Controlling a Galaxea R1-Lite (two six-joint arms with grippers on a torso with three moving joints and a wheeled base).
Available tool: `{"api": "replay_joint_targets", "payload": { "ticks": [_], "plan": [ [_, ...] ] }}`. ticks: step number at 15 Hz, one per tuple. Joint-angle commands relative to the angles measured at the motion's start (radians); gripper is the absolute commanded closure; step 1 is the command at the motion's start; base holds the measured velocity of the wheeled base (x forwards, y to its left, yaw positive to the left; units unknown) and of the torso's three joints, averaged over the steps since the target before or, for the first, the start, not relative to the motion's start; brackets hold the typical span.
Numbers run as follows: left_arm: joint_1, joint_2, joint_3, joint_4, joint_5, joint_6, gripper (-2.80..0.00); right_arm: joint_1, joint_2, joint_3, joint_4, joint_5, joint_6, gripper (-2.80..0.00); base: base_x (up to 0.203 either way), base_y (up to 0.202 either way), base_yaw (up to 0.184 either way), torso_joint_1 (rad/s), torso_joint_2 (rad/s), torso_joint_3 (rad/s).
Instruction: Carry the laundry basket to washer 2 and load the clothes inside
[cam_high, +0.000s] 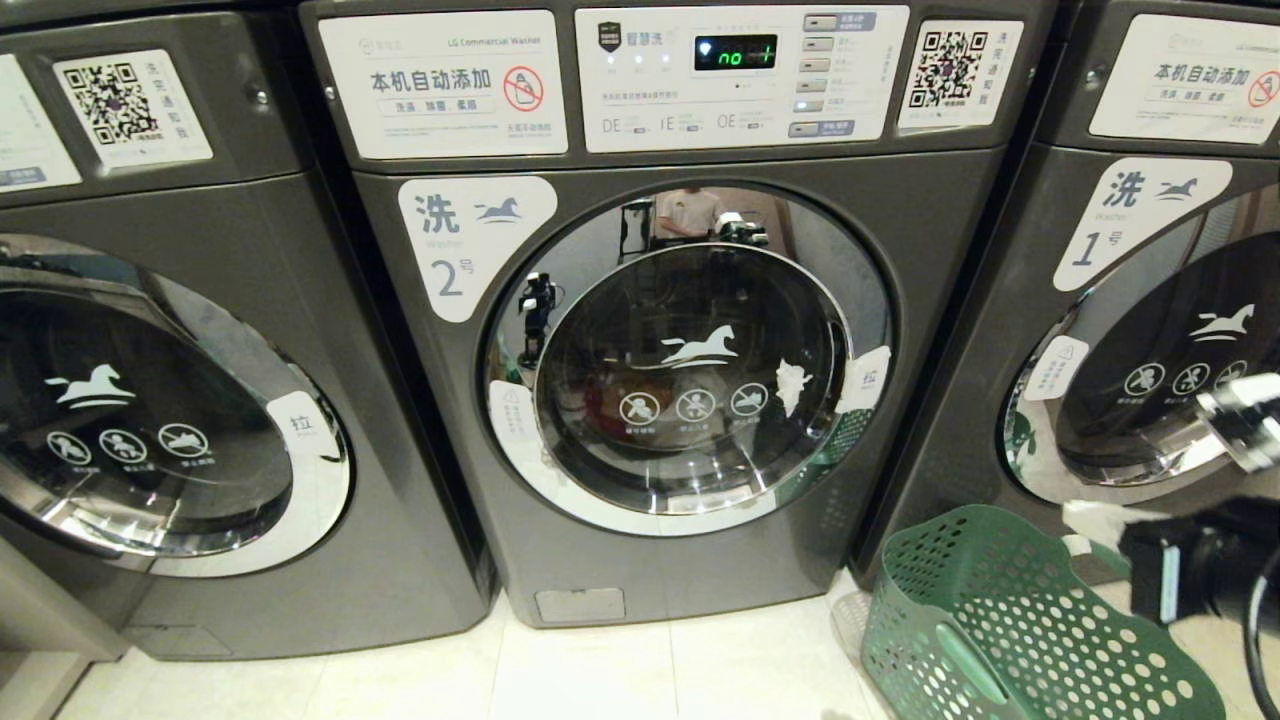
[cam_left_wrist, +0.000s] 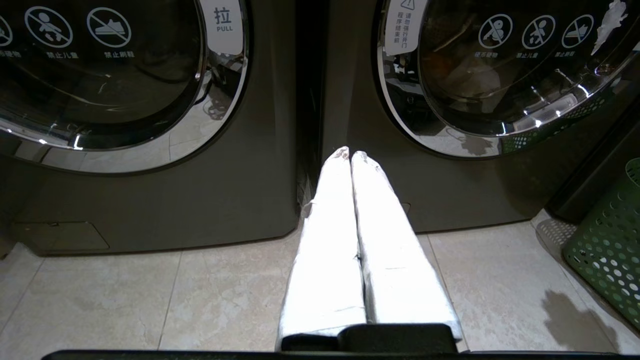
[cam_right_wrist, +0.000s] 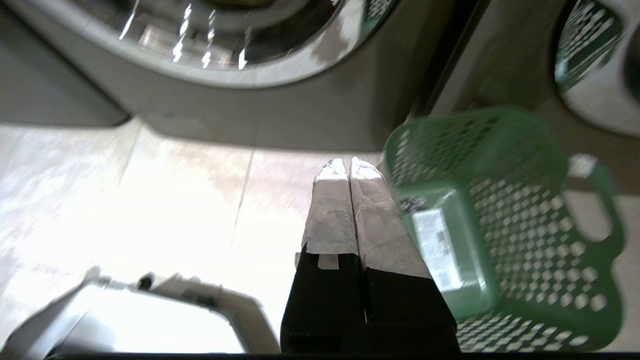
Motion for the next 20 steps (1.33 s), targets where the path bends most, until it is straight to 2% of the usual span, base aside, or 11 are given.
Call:
{"api": "replay_joint_targets", "payload": {
  "ticks": [1,4,5,8,10,12,14,16,18,20],
  "plan": [
    [0.000,-0.002,0.008,0.000,0.000,-0.001,0.00,-0.047,-0.197,0.148,-0.001,0.091,-0.004,0.00,0.000,0.000,0.000,0.000,0.00,0.000],
    [0.000,-0.002,0.008,0.000,0.000,0.000,0.00,-0.150,-0.434,0.415,0.004,0.190,-0.065,0.00,0.000,0.000,0.000,0.000,0.00,0.000],
    [0.000,-0.002,0.008,0.000,0.000,-0.001,0.00,-0.181,-0.517,0.443,0.034,0.205,-0.084,0.00,0.000,0.000,0.000,0.000,0.00,0.000],
    [0.000,-0.002,0.008,0.000,0.000,-0.001,0.00,-0.227,-0.785,0.435,0.248,0.218,-0.114,0.00,0.000,0.000,0.000,0.000,0.00,0.000],
    [0.000,-0.002,0.008,0.000,0.000,-0.001,0.00,-0.232,-0.877,0.439,0.290,0.179,-0.159,0.00,0.000,0.000,0.000,0.000,0.00,0.000],
    [0.000,-0.002,0.008,0.000,0.000,-0.001,0.00,-0.193,-1.015,0.459,0.290,0.094,-0.175,0.00,0.000,0.000,0.000,0.000,0.00,0.000],
    [0.000,-0.002,0.008,0.000,0.000,-0.001,0.00,-0.183,-1.134,0.472,0.297,0.051,-0.175,0.00,0.000,0.000,0.000,0.000,0.00,0.000],
    [0.000,-0.002,0.008,0.000,0.000,-0.001,0.00,-0.173,-1.138,0.485,0.305,0.012,-0.161,0.00,0.000,0.000,0.000,0.000,0.00,0.000],
    [0.000,-0.002,0.008,0.000,0.000,-0.001,0.00,-0.173,-1.138,0.485,0.300,-0.001,-0.114,0.00,0.000,0.000,0.000,0.000,0.00,0.000],
    [0.000,-0.002,0.008,0.000,0.000,-0.001,0.00,-0.173,-1.138,0.485,0.286,-0.007,-0.108,0.00,0.000,0.000,0.000,0.000,0.00,0.000]
  ]
}}
